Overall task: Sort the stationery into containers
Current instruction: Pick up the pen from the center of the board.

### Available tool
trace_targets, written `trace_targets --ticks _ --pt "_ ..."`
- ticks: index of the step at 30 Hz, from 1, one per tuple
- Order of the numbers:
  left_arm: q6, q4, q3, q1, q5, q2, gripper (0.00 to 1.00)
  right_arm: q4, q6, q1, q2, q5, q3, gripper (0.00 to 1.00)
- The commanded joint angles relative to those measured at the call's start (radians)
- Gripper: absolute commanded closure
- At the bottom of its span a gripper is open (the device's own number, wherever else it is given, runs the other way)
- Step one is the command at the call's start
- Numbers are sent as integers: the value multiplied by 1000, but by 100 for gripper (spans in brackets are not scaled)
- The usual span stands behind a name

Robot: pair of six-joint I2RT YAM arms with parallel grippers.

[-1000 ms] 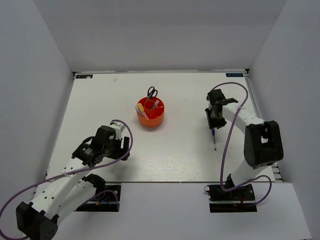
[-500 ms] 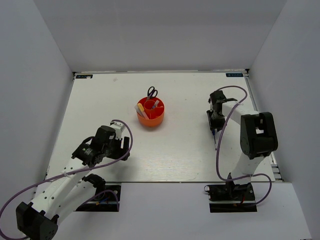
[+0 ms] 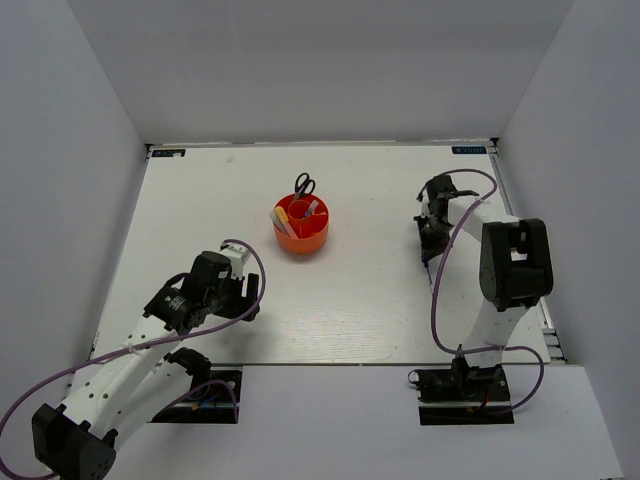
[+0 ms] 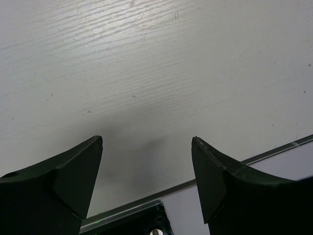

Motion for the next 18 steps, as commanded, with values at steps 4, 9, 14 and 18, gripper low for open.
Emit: trace_targets --ticks 4,9,14,18 --pt "0 5 3 5 14 -9 17 -47 -9 14 -23 -182 107 100" --pt "-1 3 1 5 13 -8 17 -112 -7 26 -36 -284 236 99" --pt "3 8 0 4 9 -2 17 -132 19 47 -45 -330 322 99" --pt "3 5 1 5 8 5 17 -124 50 75 -37 -392 389 99"
